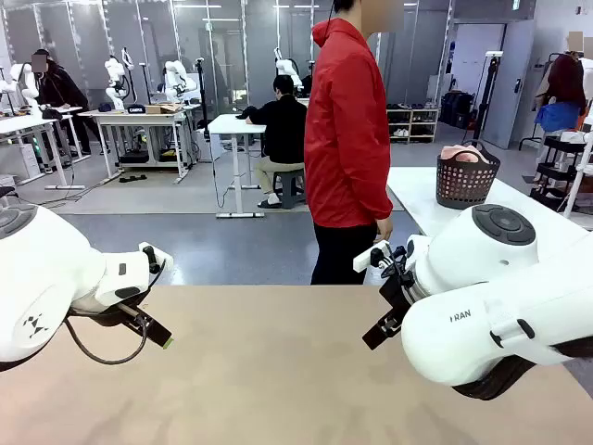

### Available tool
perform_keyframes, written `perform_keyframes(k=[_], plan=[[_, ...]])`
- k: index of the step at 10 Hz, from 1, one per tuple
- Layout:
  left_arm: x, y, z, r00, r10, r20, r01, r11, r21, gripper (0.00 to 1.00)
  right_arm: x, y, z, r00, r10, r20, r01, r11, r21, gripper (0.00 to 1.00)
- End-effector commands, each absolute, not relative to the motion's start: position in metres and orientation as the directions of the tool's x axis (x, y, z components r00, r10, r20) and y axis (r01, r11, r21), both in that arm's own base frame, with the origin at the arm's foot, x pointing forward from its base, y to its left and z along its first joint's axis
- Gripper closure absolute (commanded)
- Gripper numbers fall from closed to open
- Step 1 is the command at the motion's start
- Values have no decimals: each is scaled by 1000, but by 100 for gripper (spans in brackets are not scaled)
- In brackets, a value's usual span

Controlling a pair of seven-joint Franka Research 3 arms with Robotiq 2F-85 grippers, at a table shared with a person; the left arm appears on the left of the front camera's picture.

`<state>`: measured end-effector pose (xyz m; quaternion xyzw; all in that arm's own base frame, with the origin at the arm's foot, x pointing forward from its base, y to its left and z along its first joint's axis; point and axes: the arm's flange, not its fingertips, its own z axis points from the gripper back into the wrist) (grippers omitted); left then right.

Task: Fold the towel.
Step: Grab the top end of the 100 cm Hotel Towel extended by the human.

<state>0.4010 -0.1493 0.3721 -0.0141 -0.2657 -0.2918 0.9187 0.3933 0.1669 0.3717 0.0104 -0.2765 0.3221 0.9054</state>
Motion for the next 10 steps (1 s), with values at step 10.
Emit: perform_keyframes(k=[10], plan=[[401, -150, 372, 688, -529, 496, 544, 829, 129, 0, 393, 167, 372, 638, 579, 507, -590, 791, -161, 0]])
